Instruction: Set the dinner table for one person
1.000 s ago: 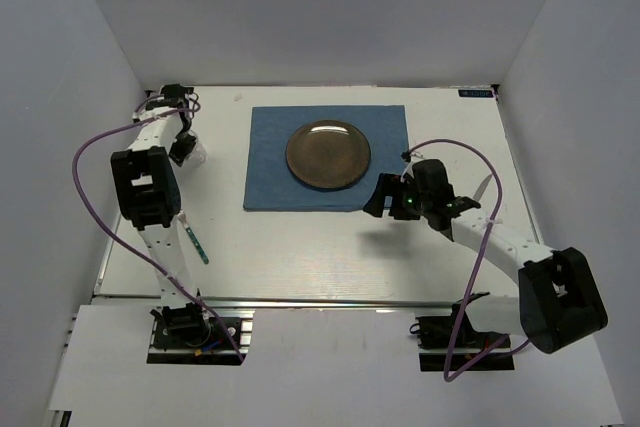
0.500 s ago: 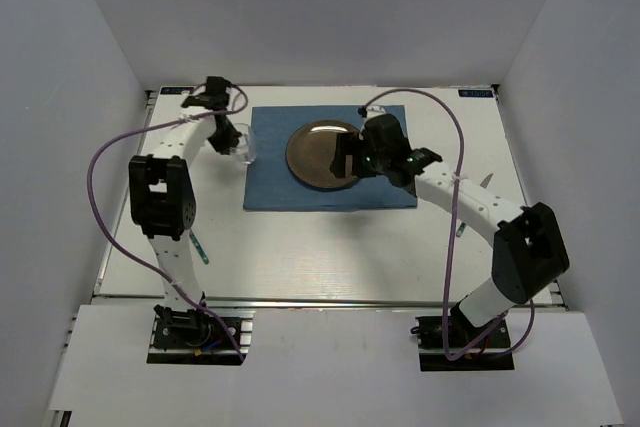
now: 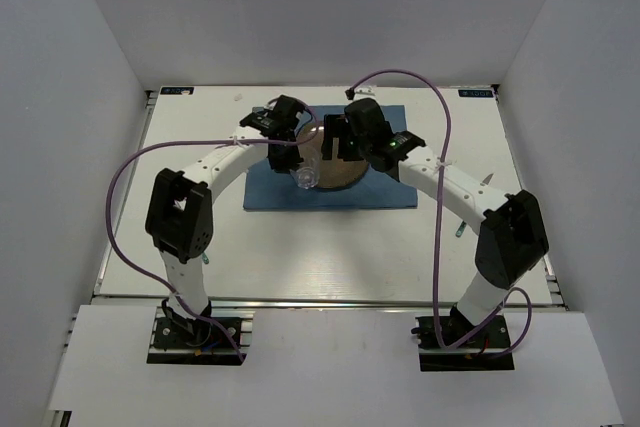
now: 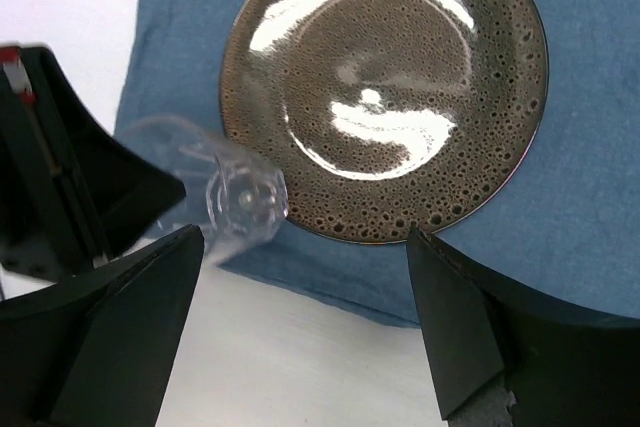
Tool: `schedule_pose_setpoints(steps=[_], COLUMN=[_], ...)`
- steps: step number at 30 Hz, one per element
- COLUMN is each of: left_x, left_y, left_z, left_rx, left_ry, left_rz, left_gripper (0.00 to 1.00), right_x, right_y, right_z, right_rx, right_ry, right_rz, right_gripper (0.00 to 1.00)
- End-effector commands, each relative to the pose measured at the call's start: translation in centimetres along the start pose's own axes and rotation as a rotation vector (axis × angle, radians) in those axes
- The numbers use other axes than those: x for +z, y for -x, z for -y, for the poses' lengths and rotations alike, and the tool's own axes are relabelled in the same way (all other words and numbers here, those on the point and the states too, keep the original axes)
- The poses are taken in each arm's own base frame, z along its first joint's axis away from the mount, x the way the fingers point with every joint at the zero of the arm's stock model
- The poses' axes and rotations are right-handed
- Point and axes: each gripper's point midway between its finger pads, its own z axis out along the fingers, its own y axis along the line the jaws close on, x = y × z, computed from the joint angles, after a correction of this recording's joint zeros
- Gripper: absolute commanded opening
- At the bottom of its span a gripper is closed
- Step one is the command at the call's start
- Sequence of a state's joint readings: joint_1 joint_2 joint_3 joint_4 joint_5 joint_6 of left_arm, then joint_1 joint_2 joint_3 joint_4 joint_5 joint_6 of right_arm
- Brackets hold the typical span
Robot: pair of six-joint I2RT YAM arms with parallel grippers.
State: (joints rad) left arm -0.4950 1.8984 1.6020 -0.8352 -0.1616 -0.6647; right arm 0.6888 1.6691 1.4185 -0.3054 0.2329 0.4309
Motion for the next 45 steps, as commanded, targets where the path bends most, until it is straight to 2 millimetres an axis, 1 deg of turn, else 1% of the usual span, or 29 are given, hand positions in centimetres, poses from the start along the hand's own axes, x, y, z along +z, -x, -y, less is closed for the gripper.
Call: schedule_pose_setpoints(steps=[1, 7, 9, 13, 14, 17, 18, 21, 23, 24, 25, 26, 28, 29, 30, 31, 32, 33, 34, 35, 36, 37, 38, 39, 40, 41, 42, 44, 45], left_x=[-3.6, -4.2, -4.6, -5.4, -5.5, -6.1, -6.3, -6.9, -7.5, -7.8, -8.0, -8.7, -9.1, -9.3, -9.8, -10.1, -11.1, -11.2, -11.6, -13.1, -13.2, -14.4, -14.0, -15.1, -14.8, -15.0, -16.1, -15.7, -16.5], left_y=[0.5, -0.2, -0.6, 0.0, 0.0, 0.5, 0.8, 1.5, 1.9, 2.3, 2.5, 2.7, 2.8, 2.7, 3.1, 3.0, 3.2, 3.0, 2.9, 3.2, 2.9, 2.6, 2.3, 2.2, 1.3, 0.9, 0.7, -0.7, -0.7], left_z=[3.2, 5.6, 6.4, 6.9, 6.9, 7.3, 7.4, 7.3, 7.0, 6.8, 6.6, 6.5, 5.8, 5.3, 4.2, 3.6, 2.5, 1.0, -0.2, -1.1, -2.7, -4.0, -4.6, -5.6, -6.6, -7.2, -7.8, -9.4, -10.3], left_rx=[0.034, 0.067, 0.079, 0.078, 0.076, 0.067, 0.062, 0.05, 0.036, 0.027, 0.023, 0.017, 0.009, 0.008, -0.006, -0.008, -0.023, -0.018, -0.018, -0.025, -0.014, 0.005, 0.011, 0.036, 0.064, 0.085, 0.108, 0.158, 0.148], left_ry=[-0.121, -0.181, -0.197, -0.206, -0.207, -0.227, -0.229, -0.216, -0.201, -0.19, -0.183, -0.189, -0.166, -0.151, -0.123, -0.108, -0.096, -0.045, -0.003, 0.008, 0.064, 0.089, 0.115, 0.127, 0.149, 0.157, 0.146, 0.175, 0.184], left_rz=[0.063, 0.058, 0.057, 0.085, 0.086, 0.104, 0.112, 0.135, 0.151, 0.168, 0.176, 0.191, 0.208, 0.209, 0.231, 0.236, 0.251, 0.27, 0.284, 0.319, 0.338, 0.354, 0.347, 0.37, 0.355, 0.353, 0.375, 0.361, 0.398], left_gripper=[0.0, 0.04, 0.06, 0.12, 0.12, 0.18, 0.24, 0.44, 0.9, 0.98, 0.98, 0.98, 0.98, 0.98, 0.98, 0.98, 0.98, 0.98, 0.98, 0.98, 0.98, 0.98, 0.98, 0.98, 0.98, 0.98, 0.98, 0.98, 0.98], right_x=[0.4, 2.1, 2.5, 3.1, 3.1, 3.1, 3.0, 2.8, 2.7, 2.8, 2.7, 3.0, 3.2, 3.6, 3.8, 4.0, 4.6, 5.0, 5.8, 6.2, 6.6, 7.5, 7.9, 8.2, 9.1, 9.4, 9.5, 10.4, 11.2], right_y=[0.8, -1.0, -1.5, -2.5, -2.6, -2.7, -2.7, -1.8, -1.4, -1.2, -0.5, -0.5, 0.6, 0.3, 1.0, 1.7, 1.6, 2.3, 3.1, 3.3, 4.2, 5.4, 6.2, 7.0, 8.6, 9.0, 9.7, 10.7, 10.5], right_z=[-0.1, -0.8, -0.8, -0.4, -0.5, -0.7, -0.6, -0.5, -0.2, 0.1, 0.3, 0.5, 1.2, 1.7, 3.2, 3.2, 4.2, 6.1, 6.5, 7.6, 9.5, 10.4, 11.7, 13.0, 14.0, 14.5, 16.0, 17.7, 19.8], right_rx=[0.015, 0.018, 0.019, 0.017, 0.016, 0.02, 0.019, 0.021, 0.015, 0.009, 0.009, 0.008, 0.002, 0.001, 0.013, 0.015, 0.016, 0.028, 0.029, 0.026, 0.035, 0.023, 0.026, 0.035, 0.039, 0.041, 0.059, 0.083, 0.104], right_ry=[-0.021, 0.016, 0.013, 0.0, 0.004, 0.013, 0.007, -0.008, -0.024, -0.032, -0.042, -0.055, -0.08, -0.102, -0.142, -0.146, -0.177, -0.211, -0.221, -0.255, -0.293, -0.33, -0.36, -0.383, -0.395, -0.397, -0.415, -0.424, -0.435], right_rz=[0.018, -0.038, -0.05, -0.071, -0.073, -0.07, -0.069, -0.047, -0.044, -0.042, -0.035, -0.041, -0.021, -0.035, -0.02, -0.009, -0.019, -0.015, -0.008, -0.014, -0.009, -0.009, -0.011, -0.009, 0.014, 0.014, 0.02, 0.039, 0.028], right_gripper=[0.87, 0.8, 0.68, 0.42, 0.42, 0.2, 0.0, 0.0, 0.0, 0.0, 0.0, 0.0, 0.0, 0.0, 0.0, 0.0, 0.0, 0.0, 0.0, 0.0, 0.0, 0.0, 0.0, 0.0, 0.0, 0.0, 0.0, 0.0, 0.0])
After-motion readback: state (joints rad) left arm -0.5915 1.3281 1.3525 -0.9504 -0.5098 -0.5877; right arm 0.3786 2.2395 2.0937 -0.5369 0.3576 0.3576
